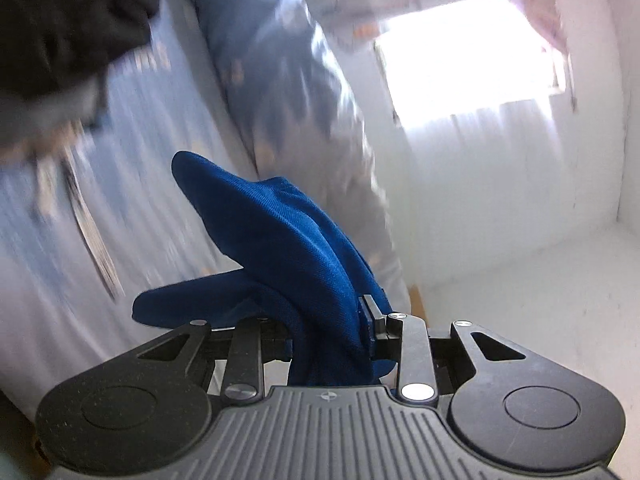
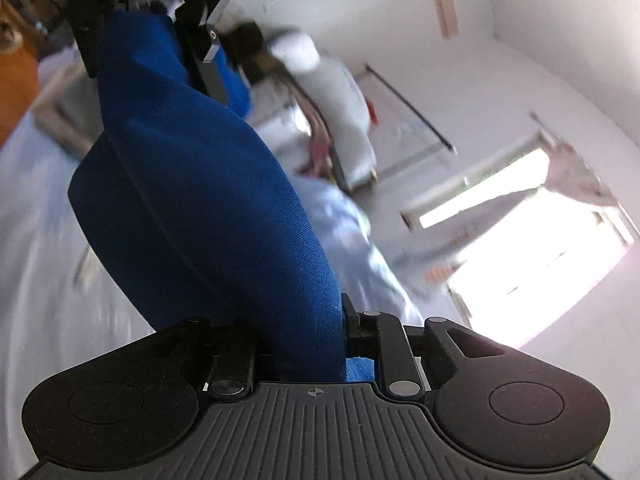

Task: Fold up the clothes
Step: 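Lift the folded polo with both grippers and carry it off the bed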

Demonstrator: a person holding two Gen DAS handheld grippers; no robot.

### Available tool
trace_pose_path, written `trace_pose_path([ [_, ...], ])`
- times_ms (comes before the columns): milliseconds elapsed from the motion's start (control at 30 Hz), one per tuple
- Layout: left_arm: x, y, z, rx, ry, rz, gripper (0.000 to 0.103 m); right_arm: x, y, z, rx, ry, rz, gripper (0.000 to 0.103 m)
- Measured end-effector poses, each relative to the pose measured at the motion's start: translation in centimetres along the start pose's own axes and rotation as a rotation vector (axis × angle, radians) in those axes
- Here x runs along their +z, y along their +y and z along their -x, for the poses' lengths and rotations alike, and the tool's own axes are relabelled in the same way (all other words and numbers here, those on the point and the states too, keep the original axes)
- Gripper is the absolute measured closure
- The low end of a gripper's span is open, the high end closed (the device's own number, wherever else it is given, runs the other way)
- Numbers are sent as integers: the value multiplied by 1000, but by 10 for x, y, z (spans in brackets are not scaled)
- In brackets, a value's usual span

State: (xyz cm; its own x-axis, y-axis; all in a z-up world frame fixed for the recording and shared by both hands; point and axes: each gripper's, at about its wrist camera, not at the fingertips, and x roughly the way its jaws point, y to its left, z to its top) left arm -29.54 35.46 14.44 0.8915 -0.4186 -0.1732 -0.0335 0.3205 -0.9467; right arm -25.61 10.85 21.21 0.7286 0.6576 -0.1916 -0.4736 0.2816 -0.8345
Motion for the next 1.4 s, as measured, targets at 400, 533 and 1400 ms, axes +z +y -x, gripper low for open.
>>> trace_pose_path([
  [400, 141, -35, 95, 37, -347, -101, 71, 170, -15, -126, 9, -296, 6, 81],
  [533, 186, -49, 108, 81, -423, -153, 71, 213, -22, -180, 1, -366, 8, 81],
  [1400, 193, 65, 63, 232, -398, -157, 37, 144, 65, -275, 97, -213, 174, 37],
])
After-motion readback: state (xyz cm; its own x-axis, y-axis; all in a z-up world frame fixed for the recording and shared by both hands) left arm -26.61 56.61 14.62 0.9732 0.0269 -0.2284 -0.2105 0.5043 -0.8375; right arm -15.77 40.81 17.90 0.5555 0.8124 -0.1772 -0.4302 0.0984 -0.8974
